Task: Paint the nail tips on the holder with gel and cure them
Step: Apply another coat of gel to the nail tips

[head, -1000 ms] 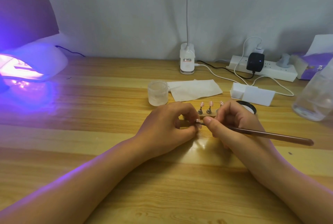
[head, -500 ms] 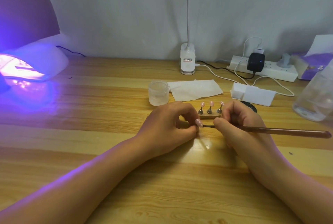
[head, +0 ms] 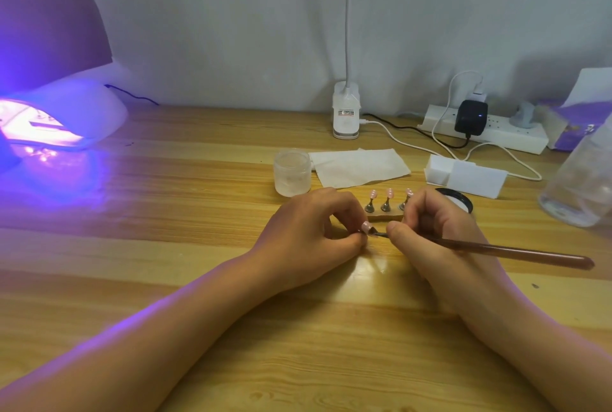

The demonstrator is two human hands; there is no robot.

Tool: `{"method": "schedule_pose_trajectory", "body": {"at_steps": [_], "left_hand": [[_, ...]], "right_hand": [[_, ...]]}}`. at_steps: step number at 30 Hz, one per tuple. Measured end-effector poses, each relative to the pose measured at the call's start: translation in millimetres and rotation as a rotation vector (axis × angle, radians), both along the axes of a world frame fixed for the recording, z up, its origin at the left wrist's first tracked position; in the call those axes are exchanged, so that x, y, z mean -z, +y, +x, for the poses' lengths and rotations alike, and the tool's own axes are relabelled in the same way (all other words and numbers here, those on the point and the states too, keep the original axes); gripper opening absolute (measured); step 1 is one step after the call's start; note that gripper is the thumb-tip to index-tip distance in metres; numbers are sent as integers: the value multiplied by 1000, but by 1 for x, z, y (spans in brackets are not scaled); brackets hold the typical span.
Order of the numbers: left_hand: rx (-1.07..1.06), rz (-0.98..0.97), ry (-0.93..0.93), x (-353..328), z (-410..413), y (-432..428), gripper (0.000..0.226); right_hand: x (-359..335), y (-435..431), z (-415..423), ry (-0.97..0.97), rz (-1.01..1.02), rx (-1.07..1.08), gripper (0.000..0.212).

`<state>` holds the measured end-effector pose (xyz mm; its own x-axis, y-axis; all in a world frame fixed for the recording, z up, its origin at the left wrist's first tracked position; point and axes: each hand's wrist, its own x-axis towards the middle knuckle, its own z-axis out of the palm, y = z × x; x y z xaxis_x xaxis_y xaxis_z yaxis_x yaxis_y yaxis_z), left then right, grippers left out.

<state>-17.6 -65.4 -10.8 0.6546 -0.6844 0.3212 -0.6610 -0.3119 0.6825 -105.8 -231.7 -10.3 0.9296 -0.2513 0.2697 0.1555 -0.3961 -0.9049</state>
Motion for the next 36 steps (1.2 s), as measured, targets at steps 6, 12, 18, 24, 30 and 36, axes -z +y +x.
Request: {"method": "schedule_pose_trajectory", "body": {"at_steps": [6,12,18,24,30,36], "left_hand": [[-10,-6,9,1,-1,0,13],[-11,1,-1,1,1,-1,10],[-9,16,-10,1,1,-1,12],[-7,19,-15,0,1,-1,12],[-13,-7,-1,2,1,-1,12],[-25,-28,-3,4,3,-1,13]], "right_hand": [[0,-1,0,-21,11,32,22],[-1,2,0,-41,193,7,22],[-2,4,0,-10,76,-24,18],[-1,3,1,-4,2,4,20],[-1,0,0,-50,165,54,18],[-4,5,-1,-18,185,21,25]]}}
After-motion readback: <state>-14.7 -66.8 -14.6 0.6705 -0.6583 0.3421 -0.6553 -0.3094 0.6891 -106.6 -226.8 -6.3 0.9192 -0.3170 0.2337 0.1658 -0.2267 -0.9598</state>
